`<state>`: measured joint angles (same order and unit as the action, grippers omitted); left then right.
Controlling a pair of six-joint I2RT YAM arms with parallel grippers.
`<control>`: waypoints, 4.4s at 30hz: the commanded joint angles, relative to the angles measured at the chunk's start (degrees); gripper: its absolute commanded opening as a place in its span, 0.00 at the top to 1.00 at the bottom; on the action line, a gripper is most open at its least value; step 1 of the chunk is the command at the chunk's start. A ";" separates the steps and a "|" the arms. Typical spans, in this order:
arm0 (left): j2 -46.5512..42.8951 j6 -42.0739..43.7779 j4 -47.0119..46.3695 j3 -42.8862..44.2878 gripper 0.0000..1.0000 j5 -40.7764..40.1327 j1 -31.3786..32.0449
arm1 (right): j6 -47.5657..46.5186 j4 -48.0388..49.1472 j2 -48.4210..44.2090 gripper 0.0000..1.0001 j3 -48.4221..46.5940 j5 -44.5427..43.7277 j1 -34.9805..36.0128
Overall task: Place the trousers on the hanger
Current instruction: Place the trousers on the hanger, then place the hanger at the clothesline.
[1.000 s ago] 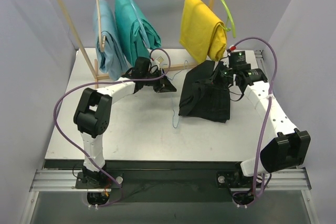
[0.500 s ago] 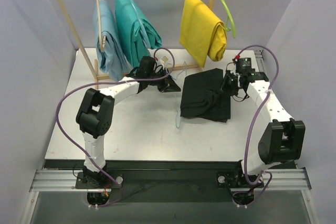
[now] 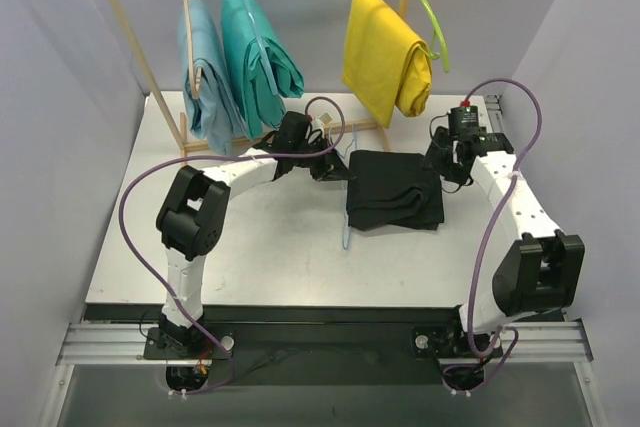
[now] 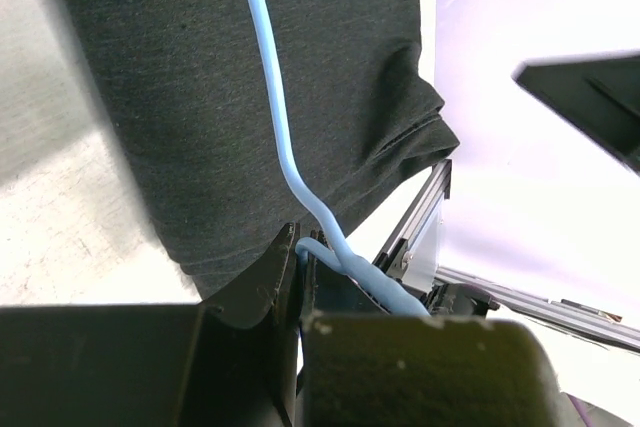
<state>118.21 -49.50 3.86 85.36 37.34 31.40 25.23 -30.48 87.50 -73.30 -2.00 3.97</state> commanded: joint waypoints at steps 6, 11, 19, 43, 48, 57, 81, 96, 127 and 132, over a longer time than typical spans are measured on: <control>-0.62 2.21 0.09 2.61 1.00 0.63 0.24 | 7.90 5.25 -0.59 0.50 6.23 15.01 6.67; -1.14 2.56 0.54 3.32 1.00 0.80 -0.20 | 9.22 4.38 3.89 0.51 10.72 8.52 2.63; -5.53 6.25 10.20 8.42 1.00 -2.89 0.86 | 4.04 0.07 4.18 0.55 5.01 7.10 1.13; -17.84 -11.85 8.01 11.05 1.00 -8.86 5.34 | 4.92 4.11 -25.55 0.52 9.66 18.00 21.51; -19.77 -14.75 7.57 11.75 1.00 -12.82 7.09 | 4.47 8.41 -24.14 0.52 9.84 19.93 24.50; -18.98 -17.12 8.10 15.27 1.00 -13.96 9.03 | 3.15 13.07 -21.33 0.52 11.51 22.92 26.00; -26.71 -10.10 12.57 6.32 0.35 -10.98 3.24 | 1.05 13.78 -22.03 1.00 5.45 21.34 26.09; -34.72 10.12 28.49 -4.23 0.34 -15.54 -4.67 | -7.65 11.14 -16.85 1.00 -13.08 14.74 25.04; -41.57 22.34 32.88 -17.60 0.30 -36.90 -5.82 | -5.99 25.38 9.17 1.00 -55.62 26.96 18.62; -41.48 22.51 32.97 -18.04 0.30 -38.57 -5.91 | -5.29 26.43 11.63 1.00 -58.71 27.58 18.53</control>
<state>78.41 -27.83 37.91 67.37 1.50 25.82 21.43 -19.49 100.20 -126.52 23.62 22.85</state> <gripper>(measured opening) 0.700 0.079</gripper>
